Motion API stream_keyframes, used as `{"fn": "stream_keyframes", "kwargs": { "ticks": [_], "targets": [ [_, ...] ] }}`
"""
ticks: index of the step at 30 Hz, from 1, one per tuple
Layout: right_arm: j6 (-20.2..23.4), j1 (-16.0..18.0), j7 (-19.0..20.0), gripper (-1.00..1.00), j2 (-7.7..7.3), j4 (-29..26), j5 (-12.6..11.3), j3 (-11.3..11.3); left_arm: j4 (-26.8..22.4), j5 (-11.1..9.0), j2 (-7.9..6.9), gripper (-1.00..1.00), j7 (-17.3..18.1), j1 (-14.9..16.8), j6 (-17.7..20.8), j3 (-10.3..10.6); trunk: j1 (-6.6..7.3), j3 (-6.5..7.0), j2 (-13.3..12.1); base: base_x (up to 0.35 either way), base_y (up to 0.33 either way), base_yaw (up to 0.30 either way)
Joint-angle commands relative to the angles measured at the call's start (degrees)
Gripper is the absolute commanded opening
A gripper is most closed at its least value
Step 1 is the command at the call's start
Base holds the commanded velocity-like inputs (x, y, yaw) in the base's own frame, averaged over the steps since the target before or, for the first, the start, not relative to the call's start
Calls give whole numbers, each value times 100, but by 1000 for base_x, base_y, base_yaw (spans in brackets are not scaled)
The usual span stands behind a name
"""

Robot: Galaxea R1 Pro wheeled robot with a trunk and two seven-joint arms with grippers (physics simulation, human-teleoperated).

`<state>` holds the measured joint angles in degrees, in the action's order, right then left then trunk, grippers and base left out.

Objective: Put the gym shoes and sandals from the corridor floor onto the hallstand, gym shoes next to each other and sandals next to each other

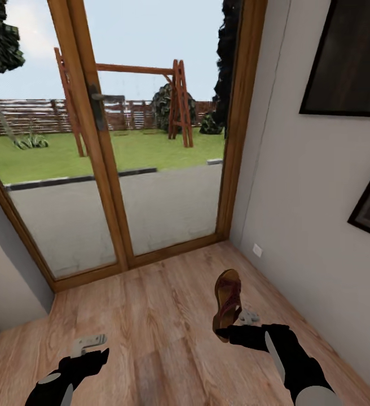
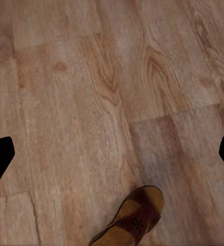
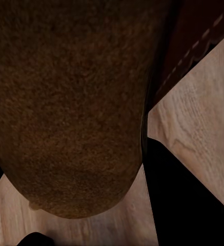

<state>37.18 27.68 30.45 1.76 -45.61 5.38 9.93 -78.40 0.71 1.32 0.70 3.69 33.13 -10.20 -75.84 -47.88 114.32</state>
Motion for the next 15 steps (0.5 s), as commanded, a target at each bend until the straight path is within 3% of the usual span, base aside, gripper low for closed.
{"fn": "stream_keyframes", "kwargs": {
  "ticks": [1, 15],
  "targets": [
    [8, 0, -13, -100, -2, 0, -20, 0, 0, -1, 0, 100, 0, 0, 0, 0, 0, 0, 0, 0, 0, -279],
    [8, 0, -13, -100, -2, 0, -20, 0, 0, -1, 0, 100, 0, 0, 0, 0, 0, 0, 0, 0, 13, -279]
  ]
}}
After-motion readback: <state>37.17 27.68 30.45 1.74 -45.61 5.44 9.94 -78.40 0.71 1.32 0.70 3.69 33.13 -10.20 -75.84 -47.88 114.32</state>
